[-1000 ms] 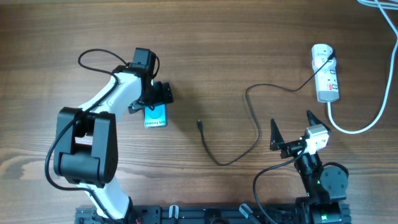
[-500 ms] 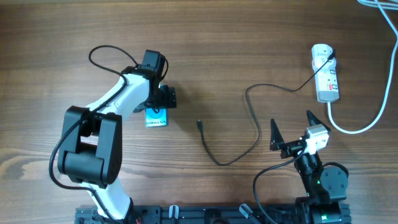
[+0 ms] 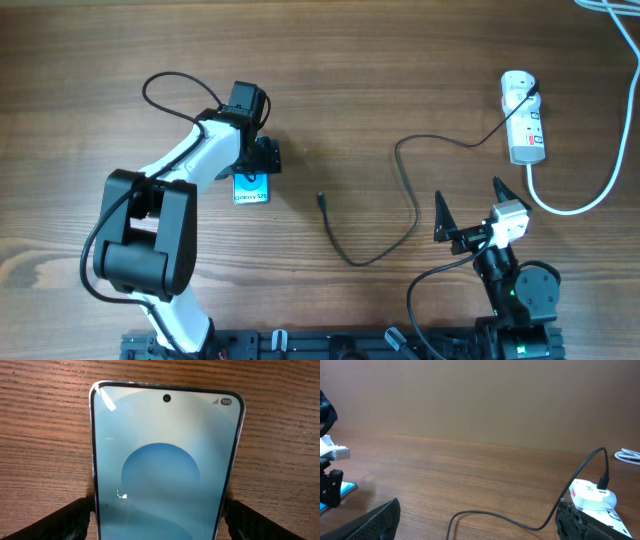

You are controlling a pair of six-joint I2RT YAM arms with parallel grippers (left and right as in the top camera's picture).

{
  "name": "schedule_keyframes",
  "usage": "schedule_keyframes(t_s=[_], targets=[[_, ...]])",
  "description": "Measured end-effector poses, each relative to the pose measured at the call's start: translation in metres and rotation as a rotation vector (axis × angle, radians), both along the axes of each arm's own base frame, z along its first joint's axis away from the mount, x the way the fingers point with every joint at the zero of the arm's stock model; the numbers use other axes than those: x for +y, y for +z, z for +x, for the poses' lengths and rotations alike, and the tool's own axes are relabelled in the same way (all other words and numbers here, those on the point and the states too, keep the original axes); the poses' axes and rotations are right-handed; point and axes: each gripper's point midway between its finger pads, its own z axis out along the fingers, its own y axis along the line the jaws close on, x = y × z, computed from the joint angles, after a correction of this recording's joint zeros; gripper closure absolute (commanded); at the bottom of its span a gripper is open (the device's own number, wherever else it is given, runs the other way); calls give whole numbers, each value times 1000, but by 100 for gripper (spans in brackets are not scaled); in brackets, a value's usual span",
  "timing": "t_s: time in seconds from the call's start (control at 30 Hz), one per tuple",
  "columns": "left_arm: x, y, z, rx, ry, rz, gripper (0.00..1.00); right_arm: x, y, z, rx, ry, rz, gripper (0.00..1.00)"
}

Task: Plug charger to phone and switch on socket
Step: 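Lift the phone upright with the left gripper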

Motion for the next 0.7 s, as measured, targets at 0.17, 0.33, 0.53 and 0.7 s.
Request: schedule_keyframes(t_s=[0.17, 0.33, 0.53, 0.7], targets=[[0, 0, 1, -2, -22, 6, 12, 0, 0, 0, 0, 0, 0, 0], [2, 0, 1, -1, -43, 14, 0, 0, 0, 0, 0, 0, 0, 0], [3, 0, 2, -5, -44, 14, 0, 0, 0, 0, 0, 0, 0, 0], [3, 0, 2, -5, -44, 14, 0, 0, 0, 0, 0, 0, 0, 0]])
